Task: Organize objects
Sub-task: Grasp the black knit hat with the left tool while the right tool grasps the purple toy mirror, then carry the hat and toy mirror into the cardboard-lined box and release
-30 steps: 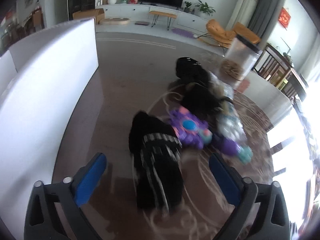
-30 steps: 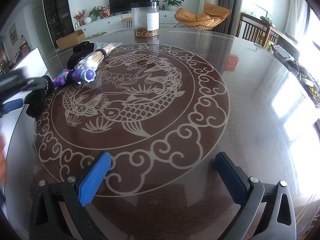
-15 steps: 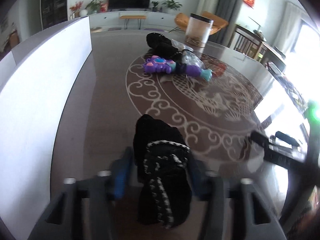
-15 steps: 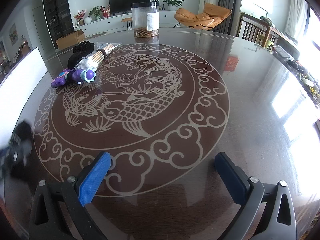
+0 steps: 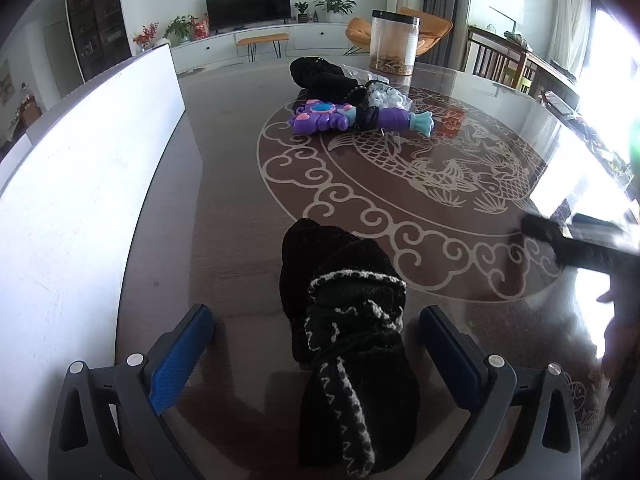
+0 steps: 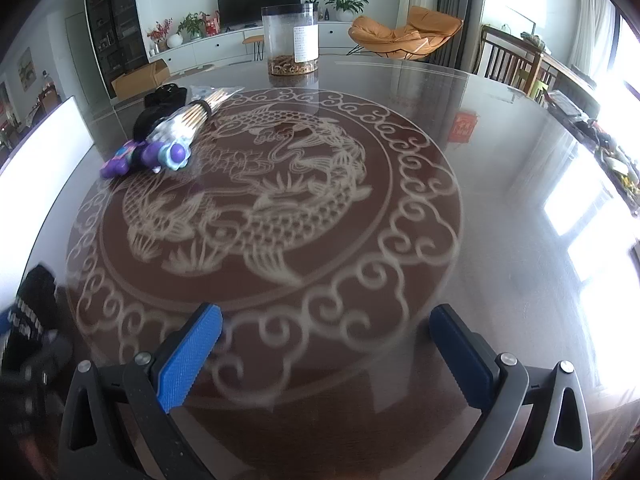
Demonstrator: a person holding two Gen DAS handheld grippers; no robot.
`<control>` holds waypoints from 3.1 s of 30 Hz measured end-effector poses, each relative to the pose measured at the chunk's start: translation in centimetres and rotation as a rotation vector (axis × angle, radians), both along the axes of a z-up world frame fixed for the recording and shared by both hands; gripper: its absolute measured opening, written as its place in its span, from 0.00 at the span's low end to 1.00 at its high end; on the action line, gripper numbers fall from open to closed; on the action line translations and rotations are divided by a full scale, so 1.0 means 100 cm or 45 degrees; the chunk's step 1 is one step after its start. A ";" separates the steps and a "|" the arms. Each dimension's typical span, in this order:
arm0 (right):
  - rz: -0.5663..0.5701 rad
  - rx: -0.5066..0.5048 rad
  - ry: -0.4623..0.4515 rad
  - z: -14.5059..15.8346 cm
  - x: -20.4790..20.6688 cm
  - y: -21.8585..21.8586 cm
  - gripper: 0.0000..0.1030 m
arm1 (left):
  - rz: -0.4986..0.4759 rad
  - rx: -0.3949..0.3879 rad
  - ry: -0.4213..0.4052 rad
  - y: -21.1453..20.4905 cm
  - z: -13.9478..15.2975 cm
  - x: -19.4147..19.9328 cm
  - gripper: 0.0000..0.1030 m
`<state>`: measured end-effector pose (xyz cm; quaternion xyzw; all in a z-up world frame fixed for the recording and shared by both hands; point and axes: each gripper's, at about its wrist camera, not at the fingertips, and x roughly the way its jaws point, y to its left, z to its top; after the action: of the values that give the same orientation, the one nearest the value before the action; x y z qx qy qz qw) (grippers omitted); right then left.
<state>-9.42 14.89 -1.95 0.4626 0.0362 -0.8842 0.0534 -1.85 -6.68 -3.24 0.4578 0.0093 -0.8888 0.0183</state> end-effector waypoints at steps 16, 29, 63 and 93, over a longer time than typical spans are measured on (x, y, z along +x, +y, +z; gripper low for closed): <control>0.945 0.181 -0.125 0.026 -0.089 -0.196 0.70 | 0.003 -0.002 0.002 0.002 -0.002 -0.007 1.00; 0.696 0.066 -0.269 0.027 -0.027 -0.095 0.19 | 0.002 0.000 0.001 0.002 -0.002 -0.006 1.00; 0.221 0.001 0.022 0.017 0.077 0.046 1.00 | 0.003 0.000 0.001 0.002 -0.002 -0.007 1.00; 0.229 -0.008 0.024 0.016 0.078 0.046 1.00 | 0.004 0.001 0.001 0.001 -0.002 -0.006 1.00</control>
<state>-1.66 19.49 -0.37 0.4488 0.0752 -0.8804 0.1338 -2.50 -6.57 -3.43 0.4575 0.0103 -0.8889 0.0195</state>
